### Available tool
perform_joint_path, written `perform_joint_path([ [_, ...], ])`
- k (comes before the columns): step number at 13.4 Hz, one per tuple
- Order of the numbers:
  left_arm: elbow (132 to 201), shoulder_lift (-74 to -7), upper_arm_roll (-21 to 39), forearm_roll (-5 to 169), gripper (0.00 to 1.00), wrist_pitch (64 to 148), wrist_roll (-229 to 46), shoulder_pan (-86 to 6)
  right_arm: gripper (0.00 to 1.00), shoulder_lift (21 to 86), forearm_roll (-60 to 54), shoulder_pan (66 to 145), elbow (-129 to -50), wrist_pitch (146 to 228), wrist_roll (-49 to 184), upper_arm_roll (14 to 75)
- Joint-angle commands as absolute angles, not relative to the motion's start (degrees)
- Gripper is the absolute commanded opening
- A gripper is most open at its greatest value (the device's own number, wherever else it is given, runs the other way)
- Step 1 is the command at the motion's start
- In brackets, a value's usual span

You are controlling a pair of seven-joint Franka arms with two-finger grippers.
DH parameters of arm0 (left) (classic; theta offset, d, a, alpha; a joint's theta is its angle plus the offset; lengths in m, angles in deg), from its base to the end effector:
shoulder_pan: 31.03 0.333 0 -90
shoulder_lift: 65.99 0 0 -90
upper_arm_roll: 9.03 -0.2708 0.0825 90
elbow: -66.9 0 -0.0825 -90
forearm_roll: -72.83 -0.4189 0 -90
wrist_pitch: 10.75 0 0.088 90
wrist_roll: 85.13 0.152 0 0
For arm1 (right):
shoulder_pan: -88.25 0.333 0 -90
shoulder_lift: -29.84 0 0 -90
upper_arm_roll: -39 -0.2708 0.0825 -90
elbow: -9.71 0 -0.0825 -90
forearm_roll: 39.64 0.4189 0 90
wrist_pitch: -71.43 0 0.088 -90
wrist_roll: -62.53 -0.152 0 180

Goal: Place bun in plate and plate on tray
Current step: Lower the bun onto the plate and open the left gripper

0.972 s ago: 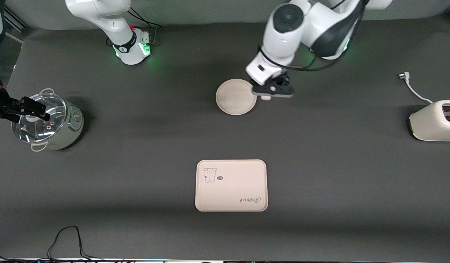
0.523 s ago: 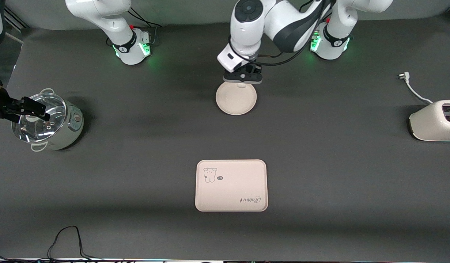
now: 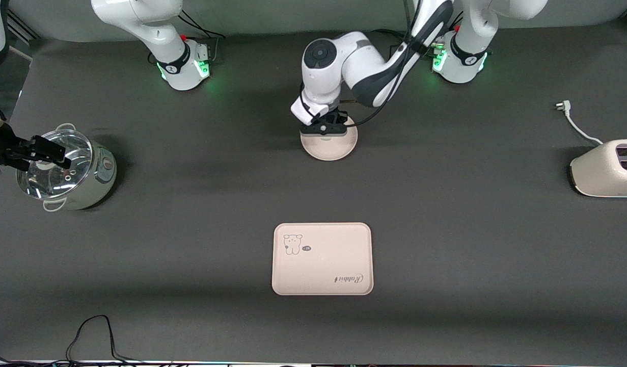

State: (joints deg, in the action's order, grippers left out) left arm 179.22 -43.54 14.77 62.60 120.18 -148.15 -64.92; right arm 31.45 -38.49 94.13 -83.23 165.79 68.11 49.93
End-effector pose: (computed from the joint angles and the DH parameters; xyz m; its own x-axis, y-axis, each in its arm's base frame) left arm 0.3336 -0.5209 0.1774 0.9995 -0.0003 -0.0325 -0.0007 -0.9999 -0.0124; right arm 0.5996 -0.0491 0.4984 1.0000 0.0078 -0.0014 0.0078 -0.9999 -0.0149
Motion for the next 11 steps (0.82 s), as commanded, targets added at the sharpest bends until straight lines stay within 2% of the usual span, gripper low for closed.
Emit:
perform_joint_path([
  [1,183.42,-41.74,14.09,58.60,0.17,127.30,-152.98,-66.01,1.00,30.46,-38.41,94.05,-84.24,165.82,67.89,49.90],
  [5,186.86,-40.16,14.09,58.42,0.17,131.97,-157.01,-67.86,1.00,30.46,-38.41,94.05,-84.42,165.82,67.89,49.99],
  [8,186.87,-36.91,14.09,57.02,0.17,134.80,-158.95,-68.04,1.00,30.46,-38.32,94.05,-84.42,165.82,67.89,49.90],
  [9,186.87,-36.38,14.09,55.97,0.21,135.24,-160.09,-68.04,1.00,30.46,-38.32,94.05,-84.42,165.82,67.89,49.90],
  [11,186.87,-36.29,14.09,53.86,0.38,135.42,-161.77,-67.95,1.00,30.46,-38.32,94.14,-84.42,165.82,67.89,49.90],
])
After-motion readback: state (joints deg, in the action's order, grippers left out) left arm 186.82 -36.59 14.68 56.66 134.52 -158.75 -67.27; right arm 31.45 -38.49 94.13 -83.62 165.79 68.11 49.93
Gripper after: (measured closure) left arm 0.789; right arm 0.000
